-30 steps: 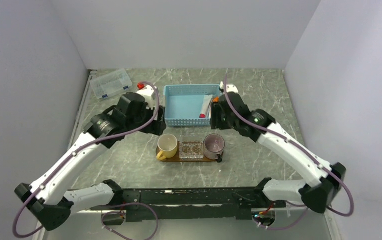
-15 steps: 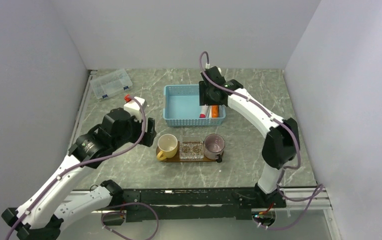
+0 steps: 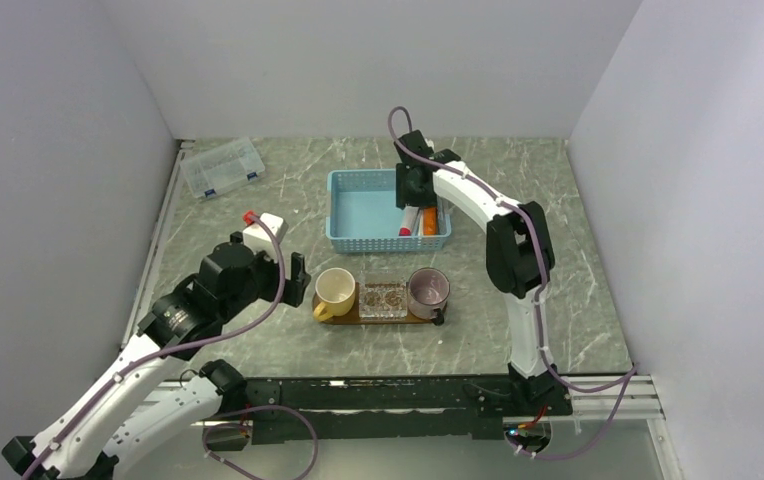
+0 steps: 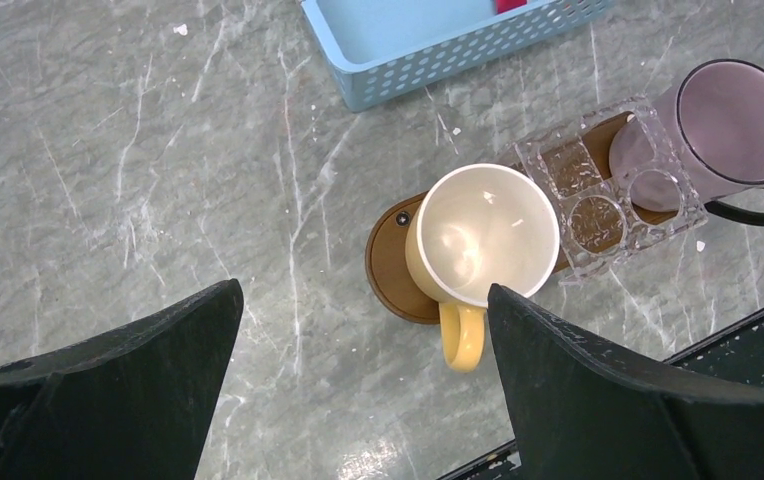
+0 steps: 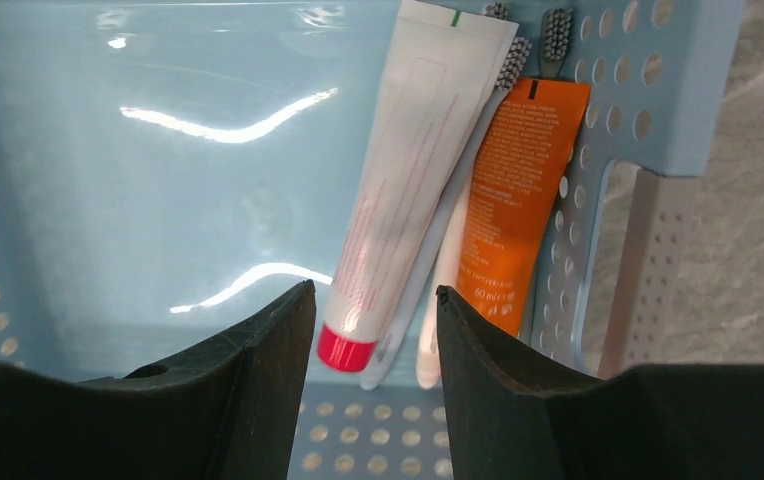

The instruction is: Prepare toiletry sets of a toothbrush and toothpaste on the tray

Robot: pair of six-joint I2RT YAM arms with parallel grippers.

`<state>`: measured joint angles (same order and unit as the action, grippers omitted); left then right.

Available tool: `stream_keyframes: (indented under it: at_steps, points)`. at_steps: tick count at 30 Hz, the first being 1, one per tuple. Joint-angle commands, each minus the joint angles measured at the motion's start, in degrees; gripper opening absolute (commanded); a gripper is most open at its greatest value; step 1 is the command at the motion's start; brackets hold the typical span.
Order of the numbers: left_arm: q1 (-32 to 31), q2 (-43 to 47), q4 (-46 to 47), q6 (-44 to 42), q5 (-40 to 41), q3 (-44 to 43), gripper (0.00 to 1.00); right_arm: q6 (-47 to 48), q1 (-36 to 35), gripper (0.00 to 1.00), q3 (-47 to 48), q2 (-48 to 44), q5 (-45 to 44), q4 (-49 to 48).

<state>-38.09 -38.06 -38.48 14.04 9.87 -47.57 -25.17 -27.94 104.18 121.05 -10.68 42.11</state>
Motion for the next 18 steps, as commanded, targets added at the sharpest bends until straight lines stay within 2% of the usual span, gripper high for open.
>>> stream_keyframes:
  at_steps: [1, 18]
  points:
    - [-0.19, -0.62, 3.14, -0.28, -0.27, -0.19, 0.99, -1.7, 1.14, 0.5, 3.1, 2.3, 0.8, 0.45]
    - [-0.23, -1.65, 2.99, -0.44, 0.61, -0.24, 0.99, -2.4, 2.58, 0.51, 12.52, 11.85, 2.5, 2.97]
